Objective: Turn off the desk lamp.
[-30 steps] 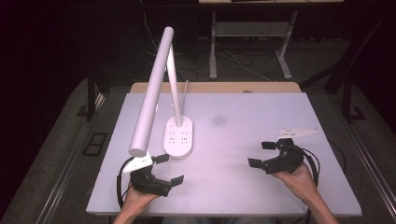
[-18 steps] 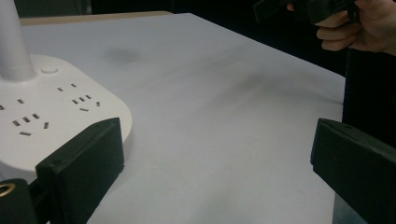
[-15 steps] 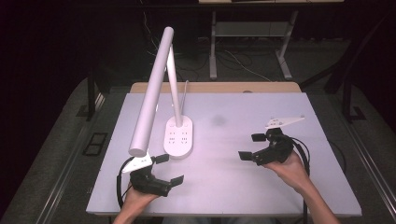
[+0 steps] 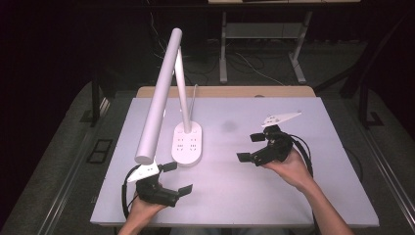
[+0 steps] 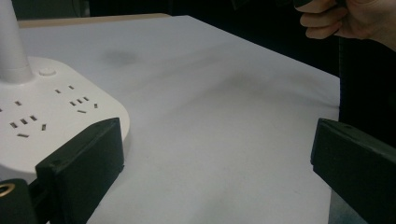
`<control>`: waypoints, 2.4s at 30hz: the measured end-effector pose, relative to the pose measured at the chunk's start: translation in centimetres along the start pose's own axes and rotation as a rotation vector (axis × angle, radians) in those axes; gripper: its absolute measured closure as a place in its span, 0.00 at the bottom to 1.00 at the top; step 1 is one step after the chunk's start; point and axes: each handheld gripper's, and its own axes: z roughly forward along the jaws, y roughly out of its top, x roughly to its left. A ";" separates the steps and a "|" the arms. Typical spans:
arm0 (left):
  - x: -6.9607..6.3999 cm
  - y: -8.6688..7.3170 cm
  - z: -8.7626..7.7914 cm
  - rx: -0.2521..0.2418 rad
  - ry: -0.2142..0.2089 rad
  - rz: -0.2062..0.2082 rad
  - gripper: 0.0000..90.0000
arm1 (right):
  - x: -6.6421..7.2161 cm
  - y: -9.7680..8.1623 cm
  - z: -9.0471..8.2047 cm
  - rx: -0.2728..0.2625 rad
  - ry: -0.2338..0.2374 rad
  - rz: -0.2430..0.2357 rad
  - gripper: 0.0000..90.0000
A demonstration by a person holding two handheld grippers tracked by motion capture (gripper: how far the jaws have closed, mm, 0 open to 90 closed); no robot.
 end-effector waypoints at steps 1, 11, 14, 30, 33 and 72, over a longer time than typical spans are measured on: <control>0.0 0.0 0.0 0.000 -0.001 0.000 0.02 | 0.0 0.2 0.2 0.004 0.000 -0.004 0.01; 0.0 0.0 0.0 0.000 -0.004 0.000 0.02 | 0.4 2.5 2.3 0.026 0.009 -0.042 0.01; 0.0 0.0 0.0 0.002 -0.005 0.000 0.02 | 0.5 3.3 2.9 0.027 0.019 -0.046 0.01; 0.0 0.0 0.1 0.003 -0.008 -0.009 0.02 | 0.0 6.1 6.0 0.044 0.027 -0.059 0.01; 0.1 0.0 0.0 0.004 -0.008 -0.008 0.02 | -0.3 6.6 6.6 0.046 0.019 -0.059 0.01; 0.4 0.0 -0.2 -0.005 0.001 -0.015 0.00 | -5.5 9.6 15.3 0.110 0.030 -0.004 0.93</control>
